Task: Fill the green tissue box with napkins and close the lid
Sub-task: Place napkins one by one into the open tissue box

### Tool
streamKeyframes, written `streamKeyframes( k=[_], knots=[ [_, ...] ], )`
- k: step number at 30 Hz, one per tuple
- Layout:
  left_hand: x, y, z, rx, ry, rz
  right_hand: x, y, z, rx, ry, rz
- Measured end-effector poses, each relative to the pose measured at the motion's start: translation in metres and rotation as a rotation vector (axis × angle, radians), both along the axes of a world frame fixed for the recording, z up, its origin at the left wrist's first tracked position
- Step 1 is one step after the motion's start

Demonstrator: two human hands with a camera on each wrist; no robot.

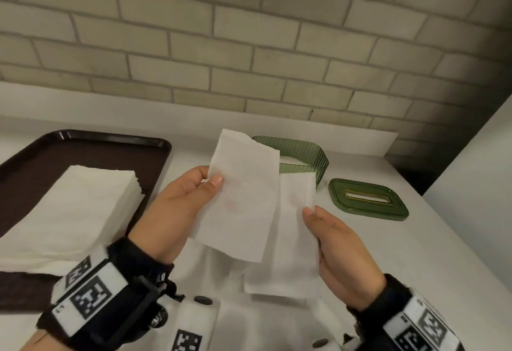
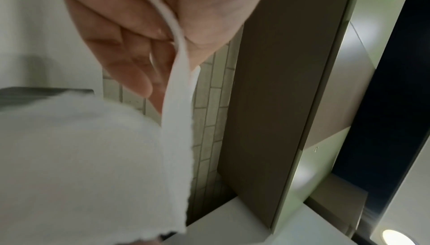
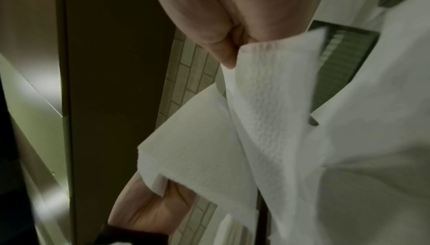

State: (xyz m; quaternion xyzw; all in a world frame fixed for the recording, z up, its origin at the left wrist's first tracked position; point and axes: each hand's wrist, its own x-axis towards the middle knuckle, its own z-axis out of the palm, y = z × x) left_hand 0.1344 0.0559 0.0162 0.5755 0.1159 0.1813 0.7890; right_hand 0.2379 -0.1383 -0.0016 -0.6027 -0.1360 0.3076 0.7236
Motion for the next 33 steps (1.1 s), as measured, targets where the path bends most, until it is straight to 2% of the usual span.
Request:
streamKeyframes(
  k=[7,16,20,23,27,28,31,33],
  knots=[
    [0.022,-0.021,0.002,0.058,0.058,0.009,0.005,0.027,0.016,0.269,0.165,0.026],
    [0.03,-0.034,-0.008,0.093,0.132,0.003,0.004,0.023,0.011,0.288,0.222,0.041],
    [0.03,-0.036,-0.011,0.262,0.158,0.017,-0.001,0.017,0.014,0.308,0.212,0.125],
    [0.029,-0.039,-0.014,0.351,0.168,0.021,-0.002,0.016,0.008,0.259,0.128,0.127],
    [0.025,-0.04,-0.019,0.622,0.264,0.195,-0.001,0.013,0.001,0.238,0.097,0.072],
    [0.024,-0.039,-0.02,0.638,0.289,0.2,0.0,0.012,0.002,0.24,0.101,0.077],
    [0.029,-0.032,-0.023,0.495,0.328,0.044,0.001,0.01,0.003,0.223,0.09,0.121],
    [0.035,-0.024,-0.022,0.395,0.281,-0.065,0.002,0.01,0.005,0.162,0.039,0.178]
  ],
)
